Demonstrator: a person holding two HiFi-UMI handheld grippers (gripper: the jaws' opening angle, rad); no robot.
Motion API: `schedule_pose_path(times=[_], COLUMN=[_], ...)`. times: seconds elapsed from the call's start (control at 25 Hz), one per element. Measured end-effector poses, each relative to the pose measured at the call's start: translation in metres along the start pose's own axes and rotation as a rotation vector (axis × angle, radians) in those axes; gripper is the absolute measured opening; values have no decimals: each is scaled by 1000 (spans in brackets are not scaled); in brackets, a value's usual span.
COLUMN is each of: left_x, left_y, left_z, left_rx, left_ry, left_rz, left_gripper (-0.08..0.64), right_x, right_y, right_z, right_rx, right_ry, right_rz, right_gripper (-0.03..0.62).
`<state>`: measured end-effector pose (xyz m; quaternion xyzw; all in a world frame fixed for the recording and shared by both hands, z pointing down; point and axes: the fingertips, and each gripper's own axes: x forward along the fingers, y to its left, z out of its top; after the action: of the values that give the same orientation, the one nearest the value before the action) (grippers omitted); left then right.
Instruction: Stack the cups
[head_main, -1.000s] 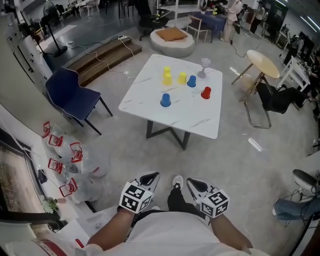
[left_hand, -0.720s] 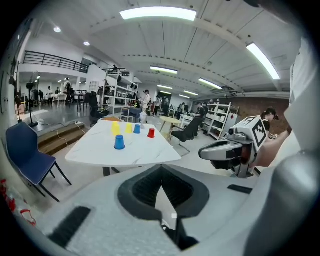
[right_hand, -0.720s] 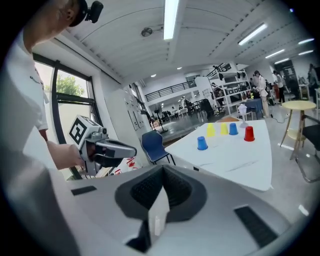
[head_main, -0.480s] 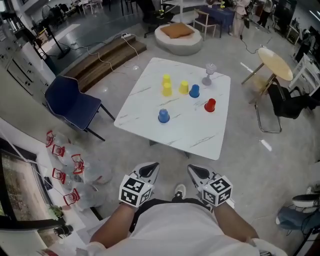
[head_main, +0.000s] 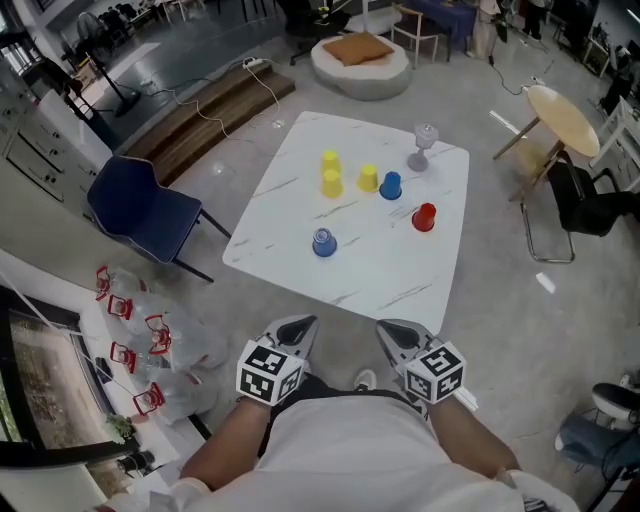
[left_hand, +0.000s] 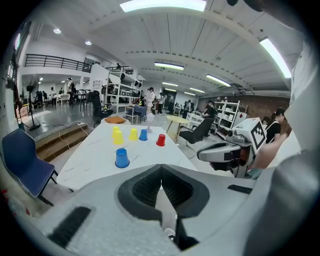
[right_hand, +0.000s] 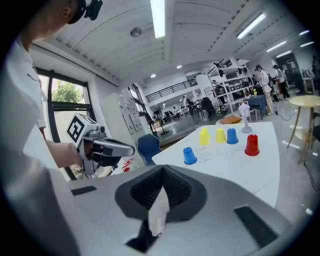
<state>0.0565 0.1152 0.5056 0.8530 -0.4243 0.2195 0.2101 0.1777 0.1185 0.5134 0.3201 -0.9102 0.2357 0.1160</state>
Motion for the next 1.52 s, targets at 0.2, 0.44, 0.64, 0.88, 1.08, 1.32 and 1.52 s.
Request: schedule_pose_path(times=[0.2,0.44,0.64,0.88,1.08,1.32,1.52], left_x=[25,57,74,85,85,80,77], left_y=[20,59,116,178,213,244,253], left_z=[12,33,64,79,74,62,57], left_rx=[24,90,152,207,236,264,242], left_ry=[25,48,55,91,125,157,155], left_rz=[-40,-143,-225,-301,-356,-393,-391], left_gripper=[8,8,8,8,8,8,8], right_x=[14,51,94,145,189,245,280], right_y=[-20,-43,-58,-66,-69,-92,-101], right_z=[6,18,26,36,43,30,17], right_rx=[13,63,94,87,31,-39,-83], right_ry=[4,-7,15,46,101,236,345], right_rz=[-35,-144,-265,-401,-476,-532,-479], right_gripper=[6,6,6,8,51,212,267])
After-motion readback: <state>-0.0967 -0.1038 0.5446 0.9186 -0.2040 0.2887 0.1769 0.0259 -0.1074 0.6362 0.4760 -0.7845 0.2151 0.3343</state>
